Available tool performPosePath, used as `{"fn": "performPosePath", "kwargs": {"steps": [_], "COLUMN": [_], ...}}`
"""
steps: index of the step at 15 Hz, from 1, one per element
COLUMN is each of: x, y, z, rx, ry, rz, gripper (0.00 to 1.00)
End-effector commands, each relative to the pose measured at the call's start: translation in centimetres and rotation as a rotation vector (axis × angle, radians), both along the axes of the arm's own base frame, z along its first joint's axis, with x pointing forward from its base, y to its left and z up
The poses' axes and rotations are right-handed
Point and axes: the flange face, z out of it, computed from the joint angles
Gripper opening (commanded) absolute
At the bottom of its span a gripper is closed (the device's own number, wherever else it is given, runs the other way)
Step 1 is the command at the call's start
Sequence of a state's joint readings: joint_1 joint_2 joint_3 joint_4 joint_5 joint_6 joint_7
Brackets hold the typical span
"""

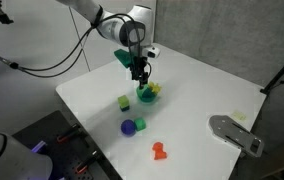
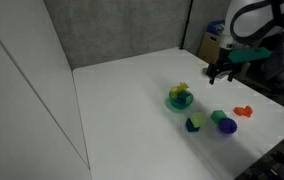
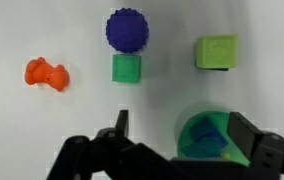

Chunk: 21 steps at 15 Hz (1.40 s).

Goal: Put the orange toy on the table

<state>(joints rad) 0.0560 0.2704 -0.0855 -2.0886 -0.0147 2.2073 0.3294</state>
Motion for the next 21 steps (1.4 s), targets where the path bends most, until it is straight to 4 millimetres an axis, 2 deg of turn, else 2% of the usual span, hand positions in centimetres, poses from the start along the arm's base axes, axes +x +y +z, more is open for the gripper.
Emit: {"fn": "performPosePath", "kwargs": {"steps": [1, 6, 14, 17, 21], "x": [-3.2, -6.9, -9.3, -9.7, -9.0], "y": [0.4, 1.3, 3.0, 3.3, 3.6], "z": [2.9, 6.7, 12.6, 13.5, 13.1], "rx": [0.077, 0.020, -0.031, -0.036, -0.015], "ry": [-0.036, -0.125, -0.189, -0.193, -0.191], "rz": [0.098, 0.155, 0.108, 0.098, 0.115], "gripper": [1.00, 1.00, 1.00, 1.00, 1.00]}}
